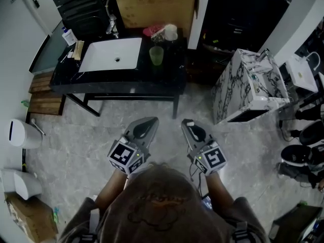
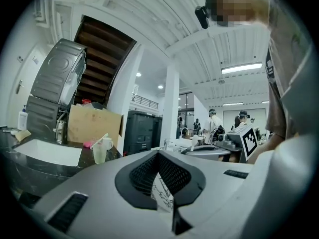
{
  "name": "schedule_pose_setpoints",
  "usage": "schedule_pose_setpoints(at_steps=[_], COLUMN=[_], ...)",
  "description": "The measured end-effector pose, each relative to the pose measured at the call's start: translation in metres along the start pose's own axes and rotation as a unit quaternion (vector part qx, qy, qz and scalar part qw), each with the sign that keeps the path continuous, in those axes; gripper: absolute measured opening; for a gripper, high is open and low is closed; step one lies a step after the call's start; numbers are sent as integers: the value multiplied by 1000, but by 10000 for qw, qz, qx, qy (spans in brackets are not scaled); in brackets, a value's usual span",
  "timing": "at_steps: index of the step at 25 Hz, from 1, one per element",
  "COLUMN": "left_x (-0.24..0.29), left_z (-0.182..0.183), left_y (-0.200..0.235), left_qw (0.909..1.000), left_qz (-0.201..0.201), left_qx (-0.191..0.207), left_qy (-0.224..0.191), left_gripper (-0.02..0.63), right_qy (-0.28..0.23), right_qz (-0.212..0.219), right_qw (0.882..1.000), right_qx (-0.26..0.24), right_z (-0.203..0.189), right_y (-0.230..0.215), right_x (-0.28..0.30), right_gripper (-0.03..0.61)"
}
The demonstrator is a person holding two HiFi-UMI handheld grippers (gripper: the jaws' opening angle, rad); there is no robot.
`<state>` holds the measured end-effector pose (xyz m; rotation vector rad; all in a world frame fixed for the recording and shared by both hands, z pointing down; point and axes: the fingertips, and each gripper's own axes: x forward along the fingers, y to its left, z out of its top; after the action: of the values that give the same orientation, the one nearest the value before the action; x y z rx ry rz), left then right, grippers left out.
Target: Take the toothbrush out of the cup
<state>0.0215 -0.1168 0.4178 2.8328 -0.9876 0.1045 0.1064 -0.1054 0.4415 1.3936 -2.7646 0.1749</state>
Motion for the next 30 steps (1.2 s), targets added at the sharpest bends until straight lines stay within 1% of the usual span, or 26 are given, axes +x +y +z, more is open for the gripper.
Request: schedule_pose_setpoints(at_steps=[4,7,9,19,25,30], left_x=[-19,-32,-40,-70,-78,-84], left_z=[0,-4,-7,-15,-14,-14], left_y=[-8,-12,-15,-11,-13,-14], left_qw=[10000,9999,9998,9998,9999,9998], left_qz=[-90,-112,-129,-36,24,40], left_qx=[2,-11,-27,-99,-133,-202], left_qy=[-37,122,143,149,7,-49], left_gripper=[0,0,0,0,0,0], right_qy=[-20,-14,9,82,89,86], right_qz=[61,96,117,278,238,315], right_qw=[10000,9999,9999,9996,9996,9995], right_qx=[74,88,75,42,111,50], right_z=[-4,-7,-8,-15,-17,-14], right_y=[13,27,37,78,88,97], right_x=[-4,-5,-5,-3,-7,-4], right_gripper=[23,23,23,23,22,21])
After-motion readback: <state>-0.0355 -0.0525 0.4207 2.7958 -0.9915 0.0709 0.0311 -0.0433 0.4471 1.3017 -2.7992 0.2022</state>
